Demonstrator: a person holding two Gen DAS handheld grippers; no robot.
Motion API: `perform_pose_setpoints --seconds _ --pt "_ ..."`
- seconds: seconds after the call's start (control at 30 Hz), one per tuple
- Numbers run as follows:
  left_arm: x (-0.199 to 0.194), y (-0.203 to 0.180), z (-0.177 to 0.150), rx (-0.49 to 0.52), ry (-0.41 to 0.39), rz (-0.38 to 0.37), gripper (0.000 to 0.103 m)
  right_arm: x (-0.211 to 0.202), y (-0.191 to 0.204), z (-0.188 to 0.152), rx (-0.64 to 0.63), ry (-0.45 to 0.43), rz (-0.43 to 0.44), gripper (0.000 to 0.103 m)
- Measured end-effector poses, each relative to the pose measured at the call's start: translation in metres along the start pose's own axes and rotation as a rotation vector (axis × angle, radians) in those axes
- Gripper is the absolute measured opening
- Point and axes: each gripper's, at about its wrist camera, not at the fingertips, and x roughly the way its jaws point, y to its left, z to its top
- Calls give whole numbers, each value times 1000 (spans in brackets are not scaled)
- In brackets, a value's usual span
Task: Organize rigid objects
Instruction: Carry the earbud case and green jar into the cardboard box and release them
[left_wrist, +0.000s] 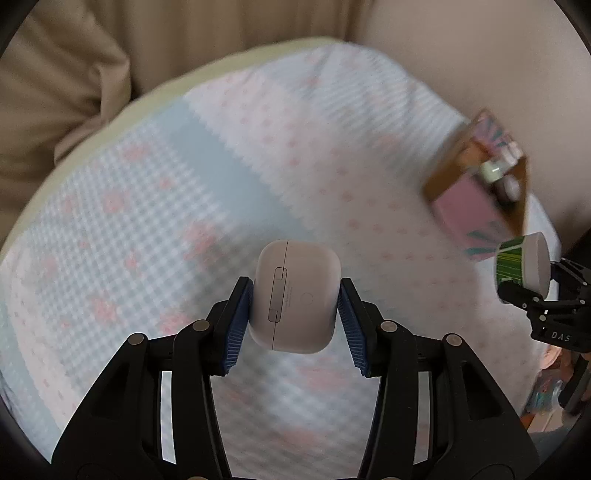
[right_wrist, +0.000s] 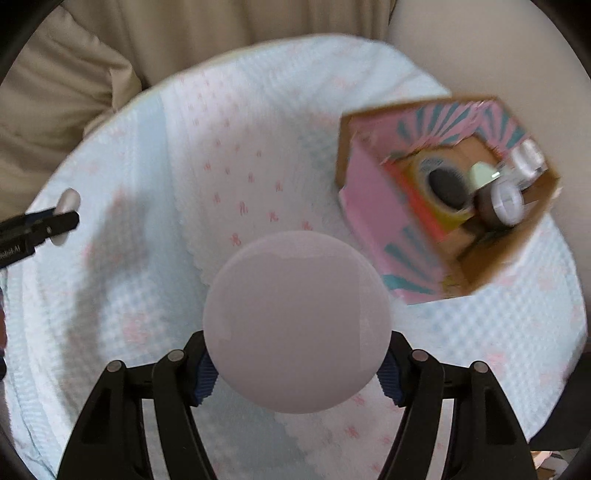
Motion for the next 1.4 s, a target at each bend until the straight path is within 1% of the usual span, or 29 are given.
perform_pose_setpoints --seconds 0.13,0.23,0.33,0.4,0.5,0.6,0.67,0.8,0.97,1.1,1.2,1.27,1.4 --pt "-44 -43 15 8 -50 -37 44 -52 -14 4 10 -30 16 66" --pt "-66 -71 28 16 -80 -59 44 -89 -29 14 9 -37 19 66" --pt "-85 -105 43 14 -107 -87 44 -111 -45 25 12 -44 29 66" --pt "-92 -123 51 12 -119 -95 44 -124 -62 33 0 -55 20 66" --pt "-100 -153 64 3 -134 -108 44 -141 -92 45 -6 -67 31 66" --pt "-98 -181 78 -12 -142 -104 44 -147 -121 59 -30 -77 30 66" --pt "-93 -202 89 -27 -142 -87 44 -148 -141 70 -52 -81 41 66" --pt "-73 -234 107 -81 -131 -65 44 -137 -177 100 -121 -69 73 66" --pt "-28 -268 129 -152 -94 -59 44 -111 -211 140 -209 -43 118 66" --pt "9 -286 144 -179 -65 -51 44 -78 -230 176 -264 -1 156 66" --pt "42 -296 153 -199 -37 -55 44 -49 -240 199 -285 47 208 66" --pt "66 -303 160 -206 -13 -56 44 -24 -246 213 -283 90 229 66" --pt "104 -311 168 -213 30 -53 44 19 -256 230 -267 162 234 66"
